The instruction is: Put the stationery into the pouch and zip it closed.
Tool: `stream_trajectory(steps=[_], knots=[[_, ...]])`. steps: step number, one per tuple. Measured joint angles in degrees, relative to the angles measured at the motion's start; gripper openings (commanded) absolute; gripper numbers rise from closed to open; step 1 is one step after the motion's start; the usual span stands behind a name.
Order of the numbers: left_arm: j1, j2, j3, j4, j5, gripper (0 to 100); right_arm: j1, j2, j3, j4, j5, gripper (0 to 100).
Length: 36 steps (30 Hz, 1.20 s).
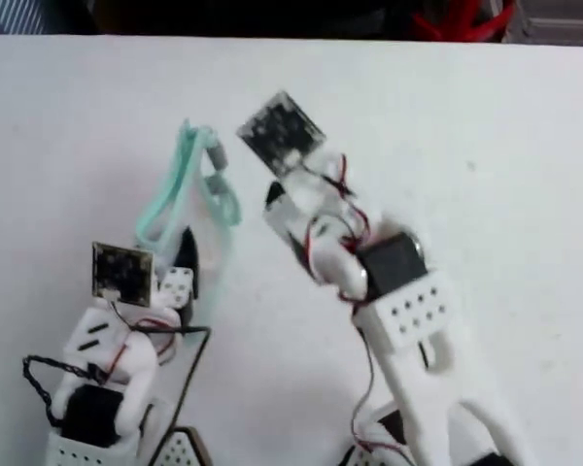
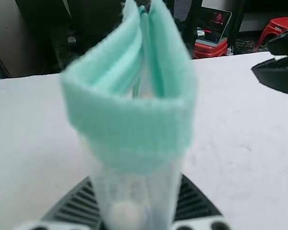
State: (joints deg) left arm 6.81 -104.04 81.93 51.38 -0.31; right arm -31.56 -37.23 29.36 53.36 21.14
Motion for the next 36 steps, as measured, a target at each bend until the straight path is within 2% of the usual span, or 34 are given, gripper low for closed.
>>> stream_trajectory(steps=[6, 10, 16, 26, 31, 36], knots=[[4.9, 0.0, -0.9, 1.8, -4.4, 2, -1.7, -6.9, 17.2, -15.2, -4.9, 15.9], [9.3, 0.0, -3.5, 5.9, -4.7, 2, -1.7, -8.3, 20.9, -20.3, -7.6, 15.9], [10.5, -0.4, -4.3, 8.0, -4.7, 2, -1.8, -8.4, 25.8, -28.4, -9.2, 15.9], [10.5, -0.6, -4.3, 8.5, -4.7, 2, -3.3, -7.6, 27.1, -36.7, -9.3, 16.3], [10.5, -0.6, -4.3, 8.5, -4.7, 2, -3.1, 0.6, 26.8, -43.3, -9.3, 16.3], [10.5, -0.6, -4.3, 8.9, -4.7, 2, -3.1, 8.2, 23.2, -44.5, -9.3, 16.3]])
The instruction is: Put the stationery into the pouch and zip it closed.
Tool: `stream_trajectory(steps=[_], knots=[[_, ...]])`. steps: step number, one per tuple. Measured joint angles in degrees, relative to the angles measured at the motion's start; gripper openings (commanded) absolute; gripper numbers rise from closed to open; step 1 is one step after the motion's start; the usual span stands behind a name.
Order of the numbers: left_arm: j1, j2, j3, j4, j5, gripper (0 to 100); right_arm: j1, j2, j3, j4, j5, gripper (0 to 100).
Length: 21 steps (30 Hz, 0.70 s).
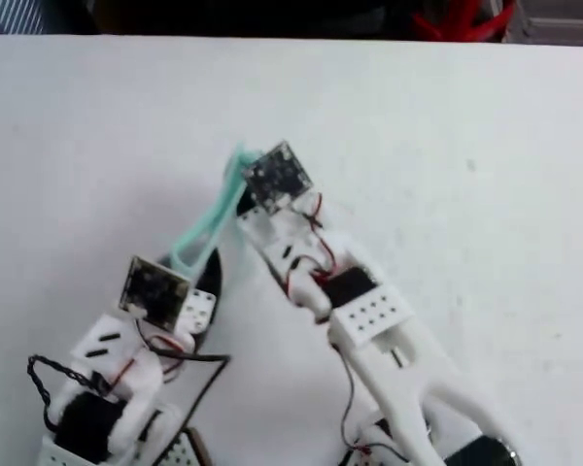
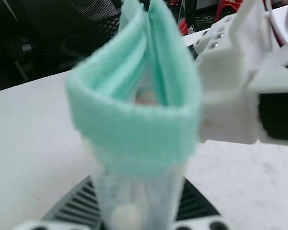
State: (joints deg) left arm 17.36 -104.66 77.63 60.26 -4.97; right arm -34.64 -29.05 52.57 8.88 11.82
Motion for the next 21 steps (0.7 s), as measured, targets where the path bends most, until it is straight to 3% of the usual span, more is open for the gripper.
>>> stream_trajectory(steps=[4, 8, 17, 21], knots=[[0.0, -0.1, 0.0, 0.0, 0.0, 2, 0.0, 1.1, -1.4, 0.0, 0.0, 14.9], [0.0, -0.1, -0.4, 0.0, 0.0, 2, 0.0, 1.3, -1.5, -1.5, 0.1, 0.9], [0.0, 0.0, -0.4, 0.0, 0.0, 3, 3.5, 1.2, -1.8, -5.4, 0.1, 1.9], [0.0, 0.0, -0.4, 0.0, 0.0, 11, 7.2, -5.4, -2.1, -4.4, 0.1, 1.9]])
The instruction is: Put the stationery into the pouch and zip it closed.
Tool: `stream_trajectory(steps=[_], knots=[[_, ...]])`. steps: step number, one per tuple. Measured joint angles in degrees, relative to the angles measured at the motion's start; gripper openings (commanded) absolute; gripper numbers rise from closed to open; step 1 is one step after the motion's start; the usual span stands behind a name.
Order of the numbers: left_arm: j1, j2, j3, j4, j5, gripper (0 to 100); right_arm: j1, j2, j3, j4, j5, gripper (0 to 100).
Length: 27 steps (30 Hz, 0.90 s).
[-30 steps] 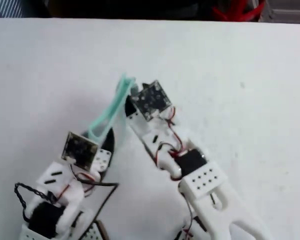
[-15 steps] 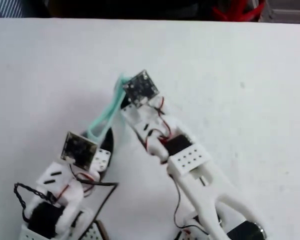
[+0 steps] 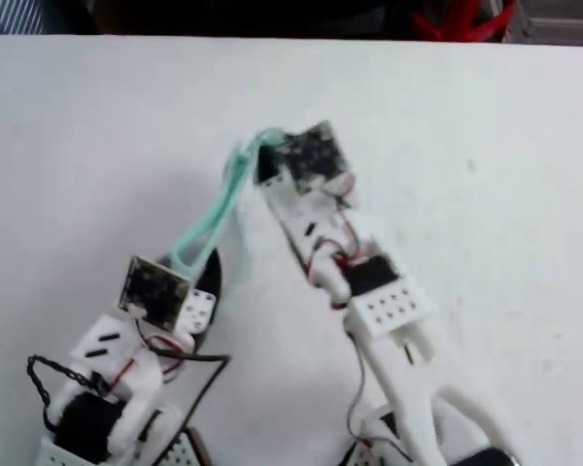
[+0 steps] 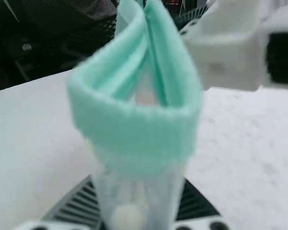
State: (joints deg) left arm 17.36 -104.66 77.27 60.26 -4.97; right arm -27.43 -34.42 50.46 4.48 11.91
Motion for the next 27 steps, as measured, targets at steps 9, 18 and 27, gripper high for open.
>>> stream_trajectory(steps=[9, 18, 27], knots=[[-5.1, 0.0, -0.6, 0.1, 8.4, 23, -3.9, -17.5, -2.9, 15.8, 0.1, 1.9], [-8.4, 0.3, -0.6, 0.1, 12.2, 23, -4.0, -18.5, -14.2, 33.5, 0.1, 1.9], [-8.4, 0.0, -0.6, 0.2, 12.4, 25, -1.8, -18.5, -21.0, 41.8, 0.1, 1.9]])
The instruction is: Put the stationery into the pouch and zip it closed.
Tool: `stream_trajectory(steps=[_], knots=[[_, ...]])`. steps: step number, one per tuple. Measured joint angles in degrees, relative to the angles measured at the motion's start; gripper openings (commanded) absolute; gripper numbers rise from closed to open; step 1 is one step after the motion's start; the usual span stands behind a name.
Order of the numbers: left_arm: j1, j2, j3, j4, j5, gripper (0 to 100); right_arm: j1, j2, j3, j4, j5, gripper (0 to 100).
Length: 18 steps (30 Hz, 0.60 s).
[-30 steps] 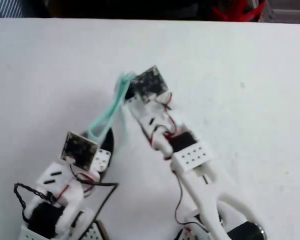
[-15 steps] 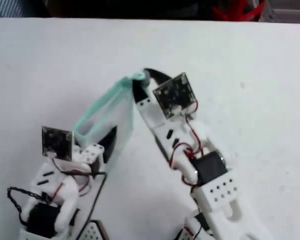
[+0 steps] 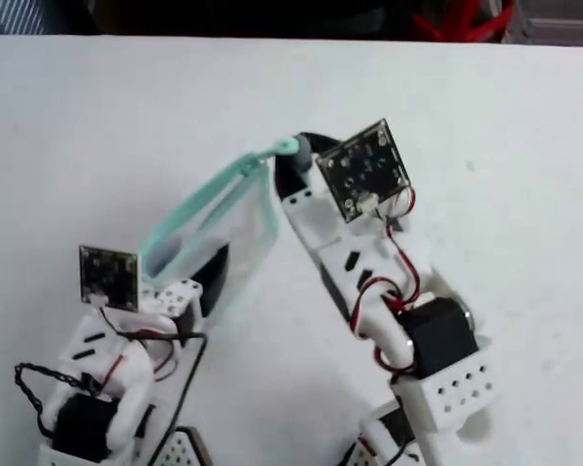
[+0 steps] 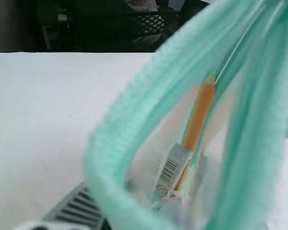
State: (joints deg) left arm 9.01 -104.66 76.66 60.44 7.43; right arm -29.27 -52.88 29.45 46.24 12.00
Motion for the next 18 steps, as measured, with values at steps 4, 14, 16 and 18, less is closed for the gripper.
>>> stream_trajectory(steps=[4, 14, 16, 18], knots=[[0.0, 0.5, -1.0, 0.0, 0.0, 21, -0.8, -0.1, -0.1, 2.6, -3.1, 1.9], [0.0, 0.4, -1.1, -0.6, -2.5, 2, -7.1, -0.1, -0.1, 6.4, -3.5, 1.9], [0.0, 0.6, -1.1, -0.6, -3.1, 2, -7.1, -0.1, -0.2, 6.8, -3.5, 1.9], [0.0, 0.6, -1.1, -0.6, -3.3, 2, -7.1, -0.2, 0.7, 6.8, -3.5, 1.9]])
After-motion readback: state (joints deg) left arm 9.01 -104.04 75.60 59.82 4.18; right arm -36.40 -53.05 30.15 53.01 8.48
